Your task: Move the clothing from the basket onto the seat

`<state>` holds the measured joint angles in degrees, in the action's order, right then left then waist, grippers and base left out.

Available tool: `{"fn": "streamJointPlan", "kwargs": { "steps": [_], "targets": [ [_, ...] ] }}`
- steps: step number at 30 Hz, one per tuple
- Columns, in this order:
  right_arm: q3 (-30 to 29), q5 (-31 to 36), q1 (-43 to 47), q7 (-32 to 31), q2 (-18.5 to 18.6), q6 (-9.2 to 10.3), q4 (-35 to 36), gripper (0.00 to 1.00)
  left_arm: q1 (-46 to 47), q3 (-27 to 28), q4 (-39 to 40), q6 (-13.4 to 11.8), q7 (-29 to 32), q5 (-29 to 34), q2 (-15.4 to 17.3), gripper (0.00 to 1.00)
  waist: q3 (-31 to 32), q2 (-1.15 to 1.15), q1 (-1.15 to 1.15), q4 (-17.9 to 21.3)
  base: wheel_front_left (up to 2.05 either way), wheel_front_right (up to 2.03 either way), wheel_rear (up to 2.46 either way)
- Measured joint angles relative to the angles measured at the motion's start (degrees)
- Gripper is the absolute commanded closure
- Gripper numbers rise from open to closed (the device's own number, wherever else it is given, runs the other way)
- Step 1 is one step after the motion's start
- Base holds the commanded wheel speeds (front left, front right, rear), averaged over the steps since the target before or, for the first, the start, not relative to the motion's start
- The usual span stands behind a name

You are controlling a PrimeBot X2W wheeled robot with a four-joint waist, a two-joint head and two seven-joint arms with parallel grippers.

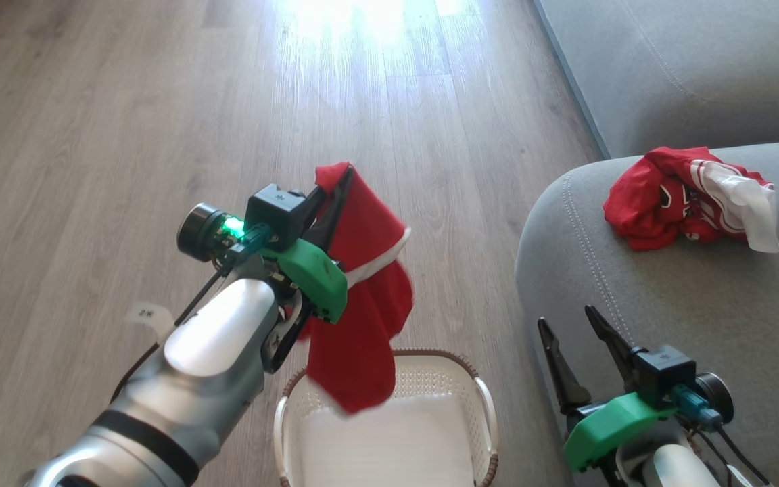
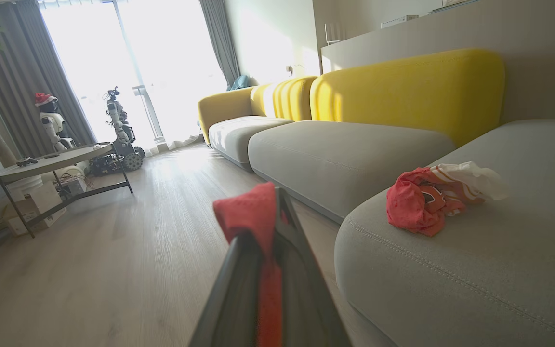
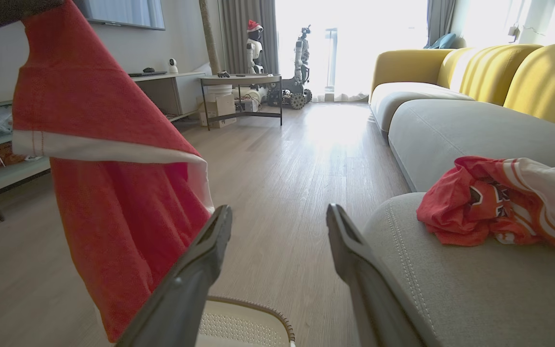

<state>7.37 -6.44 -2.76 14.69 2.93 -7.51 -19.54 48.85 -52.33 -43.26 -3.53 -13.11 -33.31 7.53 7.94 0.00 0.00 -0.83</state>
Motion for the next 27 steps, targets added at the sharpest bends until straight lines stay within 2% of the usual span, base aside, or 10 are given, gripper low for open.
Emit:
{"fn": "streamJointPlan", "kwargs": {
  "steps": [9,19,27],
  "targets": [
    [2.2,3.7,-2.8,-0.6,0.0,0.00,-4.2,0.00,2.8,-0.4,1.6,0.0,0.7,0.1,-0.4,1.00,0.1,0.00,0.00,-0.5,0.00,0.00,0.00],
    [9.2,4.1,-12.5,-0.5,0.1,0.00,-11.3,0.00,4.4,-1.8,4.3,-1.1,2.0,0.2,-2.2,1.00,0.1,0.00,0.00,-1.1,0.00,0.00,0.00],
    [10.2,7.2,-15.9,-0.5,1.0,0.00,-16.8,0.00,4.4,-2.7,7.0,-1.1,2.0,0.3,-2.2,1.00,0.1,0.00,0.00,-2.7,0.00,0.00,0.00]
  ]
}}
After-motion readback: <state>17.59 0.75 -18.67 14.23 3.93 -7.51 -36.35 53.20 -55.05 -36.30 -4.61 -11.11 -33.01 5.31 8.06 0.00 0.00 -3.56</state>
